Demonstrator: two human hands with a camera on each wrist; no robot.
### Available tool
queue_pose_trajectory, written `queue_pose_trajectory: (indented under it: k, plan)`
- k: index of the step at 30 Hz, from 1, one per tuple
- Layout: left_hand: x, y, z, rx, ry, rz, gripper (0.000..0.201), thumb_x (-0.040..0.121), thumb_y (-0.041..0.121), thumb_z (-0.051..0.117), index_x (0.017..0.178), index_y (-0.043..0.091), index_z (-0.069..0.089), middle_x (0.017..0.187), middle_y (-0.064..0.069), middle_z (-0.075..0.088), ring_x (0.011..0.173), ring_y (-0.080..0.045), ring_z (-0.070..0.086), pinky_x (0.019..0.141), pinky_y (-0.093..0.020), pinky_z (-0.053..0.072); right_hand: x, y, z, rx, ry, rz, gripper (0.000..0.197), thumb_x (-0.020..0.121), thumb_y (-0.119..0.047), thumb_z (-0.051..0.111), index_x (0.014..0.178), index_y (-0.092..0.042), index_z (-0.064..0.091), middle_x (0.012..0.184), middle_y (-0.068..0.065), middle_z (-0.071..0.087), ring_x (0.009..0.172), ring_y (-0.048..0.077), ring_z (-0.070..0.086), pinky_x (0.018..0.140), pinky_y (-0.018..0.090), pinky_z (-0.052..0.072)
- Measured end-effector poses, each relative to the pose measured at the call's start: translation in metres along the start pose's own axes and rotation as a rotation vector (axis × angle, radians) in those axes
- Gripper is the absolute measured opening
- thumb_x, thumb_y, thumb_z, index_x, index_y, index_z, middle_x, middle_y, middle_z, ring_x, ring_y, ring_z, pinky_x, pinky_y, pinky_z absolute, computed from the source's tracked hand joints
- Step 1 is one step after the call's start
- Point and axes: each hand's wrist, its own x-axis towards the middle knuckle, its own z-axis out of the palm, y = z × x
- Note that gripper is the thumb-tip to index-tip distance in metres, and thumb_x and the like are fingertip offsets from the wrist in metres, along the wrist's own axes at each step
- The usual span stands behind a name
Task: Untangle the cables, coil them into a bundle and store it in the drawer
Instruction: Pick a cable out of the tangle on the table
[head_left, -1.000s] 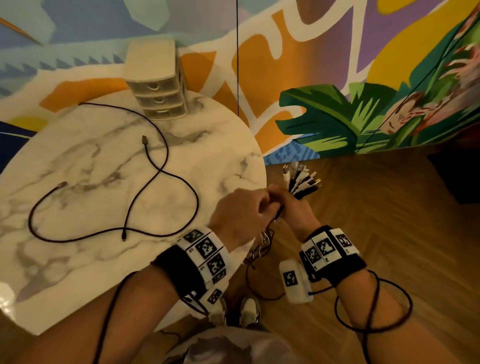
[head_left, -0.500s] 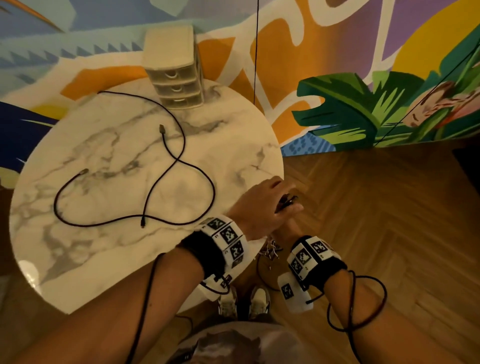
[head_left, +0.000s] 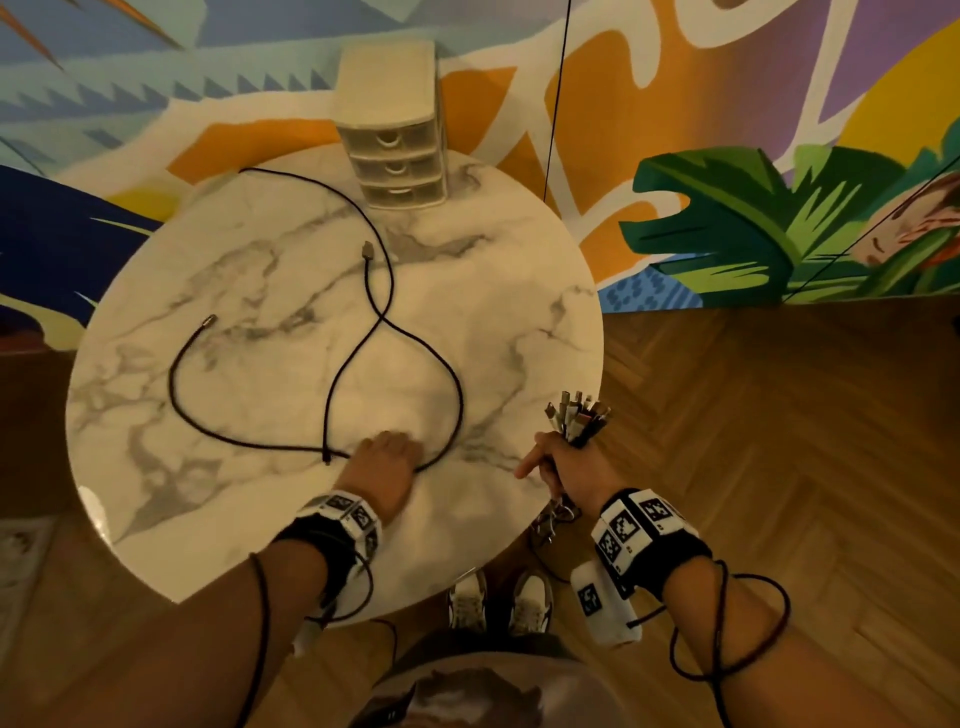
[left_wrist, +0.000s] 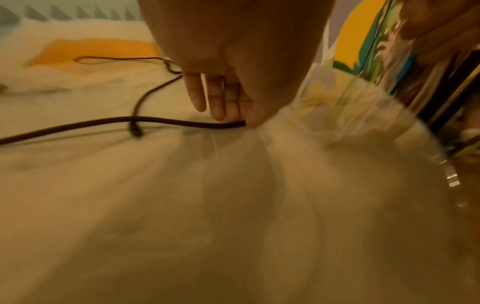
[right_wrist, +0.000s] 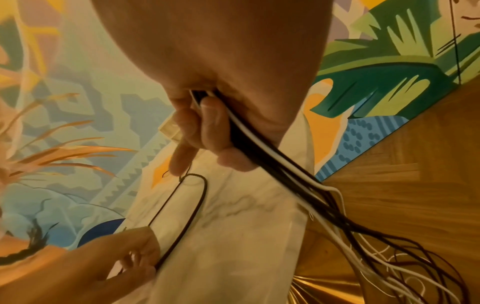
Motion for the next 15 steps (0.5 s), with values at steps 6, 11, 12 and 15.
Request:
queue_pose_trajectory:
  k: [6, 11, 12, 15]
  plan:
    - [0.001, 0.083, -0.023, -0.11, 0.112, 0.331, 0.029, 0.091, 0.023, 0.045, 0.119, 0.014, 0.05, 0.122, -0.006, 0.052, 0.114, -0.025, 0.045, 0.098, -0.035, 0.032, 0.005, 0.01, 0.006, 0.068, 0.026, 0.124, 0.046, 0.099, -0.041, 0.041, 0.083, -0.005, 0.066, 0.038, 0.0, 0.043, 0.028, 0.01, 0.036, 0.037, 0.021, 0.031]
    - [-0.005, 0.082, -0.028, -0.22, -0.085, 0.384, 0.022, 0.094, 0.021, 0.045, 0.109, 0.008, 0.054, 0.114, -0.01, 0.055, 0.105, -0.027, 0.05, 0.088, -0.032, 0.034, 0.008, -0.009, -0.001, 0.296, -0.071, -0.002, 0.044, 0.097, -0.035, 0.047, 0.062, -0.013, 0.062, 0.049, 0.001, 0.033, 0.035, 0.009, 0.022, 0.038, 0.021, 0.023]
    - [0.0, 0.079, -0.03, -0.453, -0.125, 0.296, 0.019, 0.095, 0.019, 0.044, 0.105, 0.007, 0.055, 0.108, -0.011, 0.058, 0.099, -0.027, 0.054, 0.083, -0.029, 0.037, 0.007, -0.01, -0.001, 0.27, -0.081, -0.021, 0.044, 0.097, -0.034, 0.048, 0.06, -0.013, 0.058, 0.05, 0.0, 0.033, 0.036, 0.008, 0.023, 0.038, 0.02, 0.024]
    - [0.029, 0.067, -0.055, -1.526, -0.124, -0.239, 0.02, 0.099, 0.017, 0.039, 0.092, 0.011, 0.056, 0.089, -0.012, 0.066, 0.079, -0.023, 0.06, 0.068, -0.026, 0.045, -0.004, -0.007, 0.003, 0.11, -0.143, -0.066, 0.043, 0.097, -0.036, 0.047, 0.062, -0.012, 0.053, 0.042, -0.008, 0.036, 0.036, 0.008, 0.029, 0.04, 0.021, 0.027]
